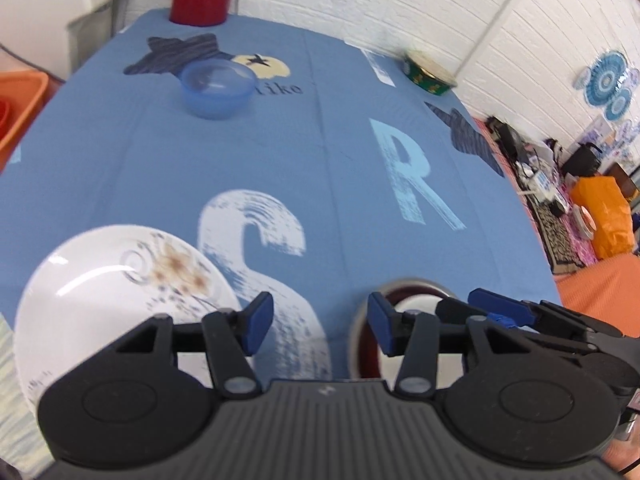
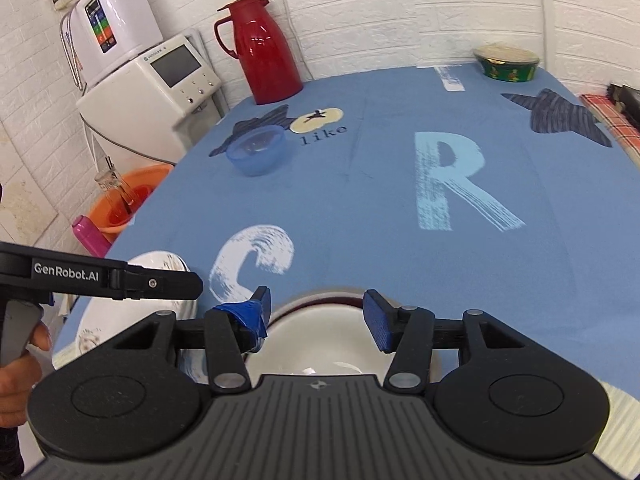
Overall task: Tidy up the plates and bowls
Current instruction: 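Open the left gripper and withdraw it from the red bowl, then reach the left gripper to the blue plastic bowl and grasp its rim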
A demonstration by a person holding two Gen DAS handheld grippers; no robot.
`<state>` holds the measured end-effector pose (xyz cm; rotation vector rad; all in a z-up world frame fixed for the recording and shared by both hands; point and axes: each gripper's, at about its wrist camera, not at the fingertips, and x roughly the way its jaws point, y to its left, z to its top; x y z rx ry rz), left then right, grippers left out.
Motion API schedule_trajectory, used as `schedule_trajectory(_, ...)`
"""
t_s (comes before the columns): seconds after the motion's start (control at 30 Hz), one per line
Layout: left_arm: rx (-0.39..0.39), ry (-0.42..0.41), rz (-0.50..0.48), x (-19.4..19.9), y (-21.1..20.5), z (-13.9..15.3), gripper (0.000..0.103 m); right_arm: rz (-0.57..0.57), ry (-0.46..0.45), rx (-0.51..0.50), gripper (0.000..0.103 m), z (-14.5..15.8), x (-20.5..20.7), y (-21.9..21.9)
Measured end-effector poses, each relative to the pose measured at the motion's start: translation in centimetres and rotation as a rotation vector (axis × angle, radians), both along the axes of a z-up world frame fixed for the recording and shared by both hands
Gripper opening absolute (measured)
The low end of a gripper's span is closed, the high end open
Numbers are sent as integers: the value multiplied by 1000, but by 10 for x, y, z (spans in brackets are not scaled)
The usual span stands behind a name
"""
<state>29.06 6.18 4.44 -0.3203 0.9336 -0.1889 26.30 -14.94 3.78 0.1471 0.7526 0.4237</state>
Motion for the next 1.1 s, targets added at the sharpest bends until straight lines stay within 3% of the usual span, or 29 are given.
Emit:
schedule_trajectory(0.63, 75, 17, 117, 64, 91, -10, 51, 72, 116, 1, 40, -8, 98, 70)
schedule_trajectory(0.83, 52, 4, 153, 115, 126, -10, 51, 92, 126, -50, 41, -5, 151, 99)
schedule_trajectory(1.1, -8, 4, 189, 199, 152, -13, 52, 77, 129, -20, 41, -9, 239, 134)
